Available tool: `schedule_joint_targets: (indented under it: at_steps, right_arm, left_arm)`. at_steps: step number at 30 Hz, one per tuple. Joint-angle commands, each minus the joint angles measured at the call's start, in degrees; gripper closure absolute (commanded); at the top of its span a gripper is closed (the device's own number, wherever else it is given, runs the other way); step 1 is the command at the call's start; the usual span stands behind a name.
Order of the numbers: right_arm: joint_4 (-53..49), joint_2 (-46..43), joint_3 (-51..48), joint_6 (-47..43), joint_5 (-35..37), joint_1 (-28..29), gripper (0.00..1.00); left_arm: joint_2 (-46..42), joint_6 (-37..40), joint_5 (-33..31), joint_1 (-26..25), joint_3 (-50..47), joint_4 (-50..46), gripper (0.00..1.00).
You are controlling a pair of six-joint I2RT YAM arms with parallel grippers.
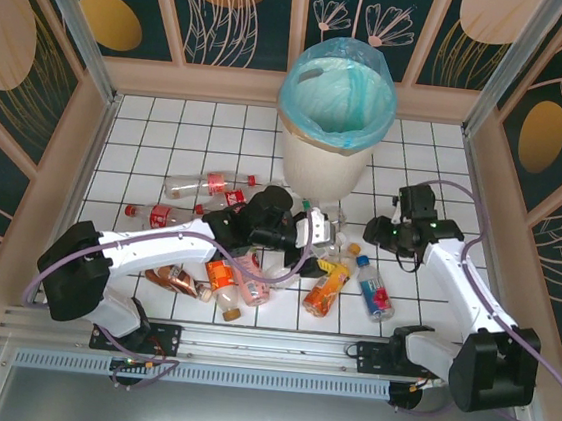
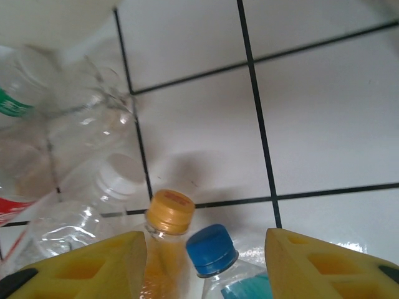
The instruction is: Put the plastic bottles in the bin
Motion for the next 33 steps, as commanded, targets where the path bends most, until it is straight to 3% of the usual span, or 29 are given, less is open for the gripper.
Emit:
schedule_joint_targets:
  at_steps: [1,8,13,21,23,33]
  right_arm:
    - [2.8,1.2,-2.8,1.6,1.2,0.6,0.46]
    - [6.8,5.5,-4.4,1.2,1.3,1.9,0.52]
    - [6.9,8.1,-4.2,0.7,0.2,2.5,0.51]
    - [1.2,6.1,-1.0,1.5,1.6,4.8,0.49]
    - [-1.0,5.9,0.0,1.7,2.8,5.8,0.53]
    - [-3.7,6.6,-1.0,3.9,6.8,9.9,0.55]
  left_arm:
    - [-0.6,-1.7,1.2,-0.2,-1.1,4.1,0.2]
    - [-0.1,-2.6,0.0,-0.2,-1.2,4.3,0.19]
    - [0.4,-2.9,0.0,-0.1,-1.1,4.3,0.19]
    - [1.4,-3.2,0.0,-0.1,-1.2,4.1,0.19]
    - [1.7,-3.0,-0.2,-0.1,-1.2,4.0,0.18]
    - [1.7,-1.9,-1.5,-0.2,-1.1,3.5,0.17]
